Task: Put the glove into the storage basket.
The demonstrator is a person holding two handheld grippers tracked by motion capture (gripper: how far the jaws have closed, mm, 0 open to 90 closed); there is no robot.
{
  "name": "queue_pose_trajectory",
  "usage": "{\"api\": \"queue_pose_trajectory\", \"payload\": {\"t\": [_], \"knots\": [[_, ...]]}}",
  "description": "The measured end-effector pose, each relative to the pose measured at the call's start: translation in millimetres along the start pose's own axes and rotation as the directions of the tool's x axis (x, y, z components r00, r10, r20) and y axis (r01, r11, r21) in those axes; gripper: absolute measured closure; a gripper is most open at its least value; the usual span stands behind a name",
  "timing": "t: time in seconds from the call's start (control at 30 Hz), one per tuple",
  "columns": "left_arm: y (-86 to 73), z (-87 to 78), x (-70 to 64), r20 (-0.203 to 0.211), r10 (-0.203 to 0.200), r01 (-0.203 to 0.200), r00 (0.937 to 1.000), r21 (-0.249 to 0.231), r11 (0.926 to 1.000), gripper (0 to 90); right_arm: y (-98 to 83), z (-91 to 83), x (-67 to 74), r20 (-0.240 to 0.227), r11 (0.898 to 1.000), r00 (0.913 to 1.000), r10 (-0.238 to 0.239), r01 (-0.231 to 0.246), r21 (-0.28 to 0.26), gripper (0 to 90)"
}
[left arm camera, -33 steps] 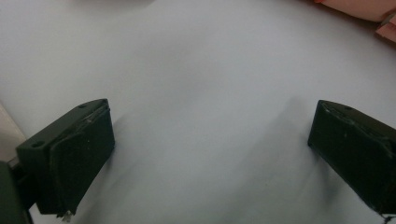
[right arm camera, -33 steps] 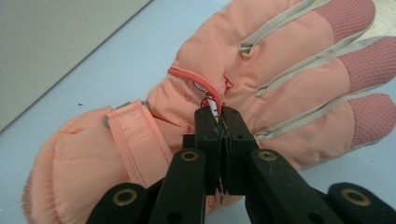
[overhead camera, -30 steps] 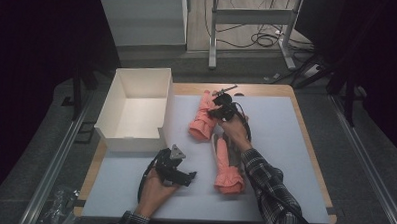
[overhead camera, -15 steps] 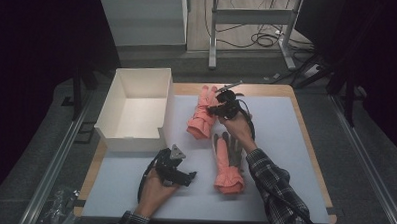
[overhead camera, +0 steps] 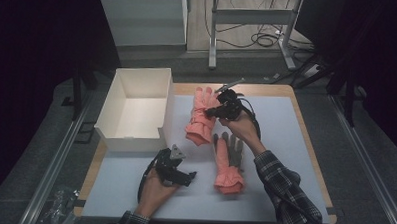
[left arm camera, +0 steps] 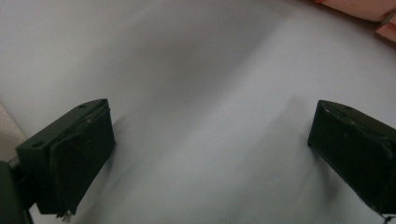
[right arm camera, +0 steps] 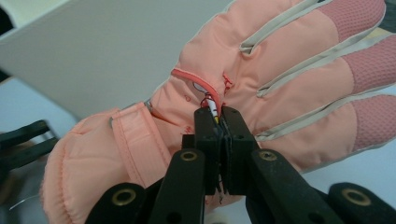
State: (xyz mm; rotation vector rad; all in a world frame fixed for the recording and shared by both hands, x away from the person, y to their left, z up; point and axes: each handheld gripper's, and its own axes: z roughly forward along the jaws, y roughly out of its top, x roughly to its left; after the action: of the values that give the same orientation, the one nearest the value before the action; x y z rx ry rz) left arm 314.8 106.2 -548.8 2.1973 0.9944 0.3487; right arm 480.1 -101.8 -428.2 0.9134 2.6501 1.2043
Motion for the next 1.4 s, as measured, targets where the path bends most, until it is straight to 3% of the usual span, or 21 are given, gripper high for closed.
{"api": "queue_pose_trajectory", "payload": {"t": [0.37,0.9,1.13,1.4], "knots": [[0.1,-0.1,0.5,-0.001,0.007,-0.007,1.0,0.0,1.0,0.4,-15.4,-34.9,14.8,-0.075,1.0,0.9969,-0.023,0.024,0.004,86.1],[0.1,0.0,0.1,-0.002,0.002,-0.002,1.0,-0.001,1.0,0.4,-55.2,-86.6,22.0,-0.086,1.0,0.9961,-0.021,0.021,0.009,86.0],[0.1,0.1,0.1,-0.001,0.003,-0.003,1.0,-0.003,1.0,0.4,-80.9,-100.8,32.0,-0.082,0.998,0.9961,-0.033,0.037,0.042,85.9],[0.2,0.1,0.1,-0.002,0.003,-0.003,1.0,-0.003,1.0,0.4,-106.7,-92.4,35.1,-0.092,0.995,0.9952,-0.034,0.042,0.089,85.7]]}}
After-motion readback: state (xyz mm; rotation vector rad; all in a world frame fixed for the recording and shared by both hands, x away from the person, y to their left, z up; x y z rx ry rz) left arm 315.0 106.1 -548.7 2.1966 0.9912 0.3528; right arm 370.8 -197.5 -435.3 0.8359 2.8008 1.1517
